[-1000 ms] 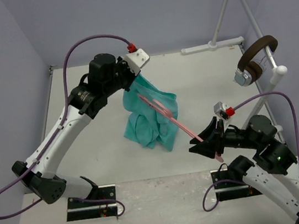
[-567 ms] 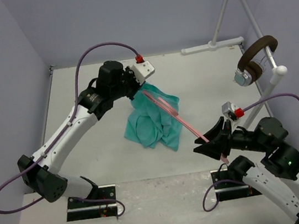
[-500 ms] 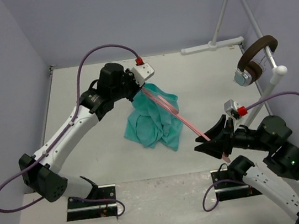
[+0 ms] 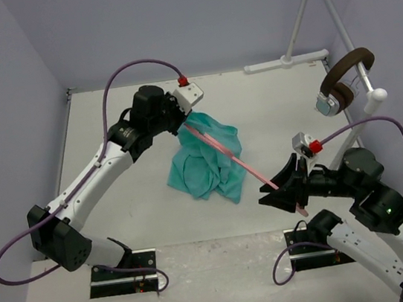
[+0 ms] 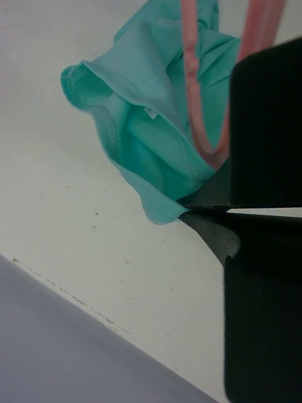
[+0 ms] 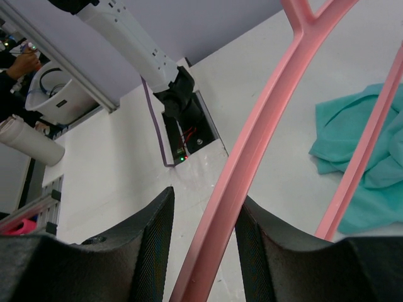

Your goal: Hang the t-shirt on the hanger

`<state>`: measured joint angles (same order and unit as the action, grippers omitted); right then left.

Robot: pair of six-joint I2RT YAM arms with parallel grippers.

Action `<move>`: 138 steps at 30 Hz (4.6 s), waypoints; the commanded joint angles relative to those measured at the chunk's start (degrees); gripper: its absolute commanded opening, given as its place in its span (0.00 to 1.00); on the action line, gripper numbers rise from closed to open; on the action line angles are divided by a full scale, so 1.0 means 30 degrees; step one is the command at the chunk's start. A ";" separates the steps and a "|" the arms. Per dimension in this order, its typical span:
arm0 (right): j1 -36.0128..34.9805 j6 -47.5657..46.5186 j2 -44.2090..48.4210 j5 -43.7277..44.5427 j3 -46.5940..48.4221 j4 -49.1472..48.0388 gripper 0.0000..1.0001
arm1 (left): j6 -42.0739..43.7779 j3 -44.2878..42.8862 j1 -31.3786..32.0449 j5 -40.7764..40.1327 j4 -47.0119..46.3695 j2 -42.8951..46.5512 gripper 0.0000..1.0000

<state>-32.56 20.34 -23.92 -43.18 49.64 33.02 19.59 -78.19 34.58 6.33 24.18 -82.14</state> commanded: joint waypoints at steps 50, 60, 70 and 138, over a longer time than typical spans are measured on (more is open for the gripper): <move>0.4892 0.1726 -0.8124 -1.1675 -0.2052 -1.3134 0.00 | 0.1332 -0.2195 -0.0572 0.3222 0.3861 0.4564 0.00; 0.4926 0.1367 -0.6692 -0.2939 -0.1761 -1.1132 0.00 | 0.1444 -0.3812 -0.0544 0.8924 0.3767 0.2593 0.00; 0.4587 0.2209 0.3181 1.5994 -0.2440 -0.4165 0.00 | 0.1775 -1.5081 0.2139 1.1003 0.7358 -0.6937 0.00; 0.4582 0.0679 0.0594 0.1932 0.1062 -0.0270 0.00 | -0.1461 -0.6518 0.1218 0.1627 0.3687 -0.5435 0.00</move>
<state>-18.96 21.43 -20.86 -39.78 50.31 37.45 16.01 -98.13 38.26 10.04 36.07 -100.01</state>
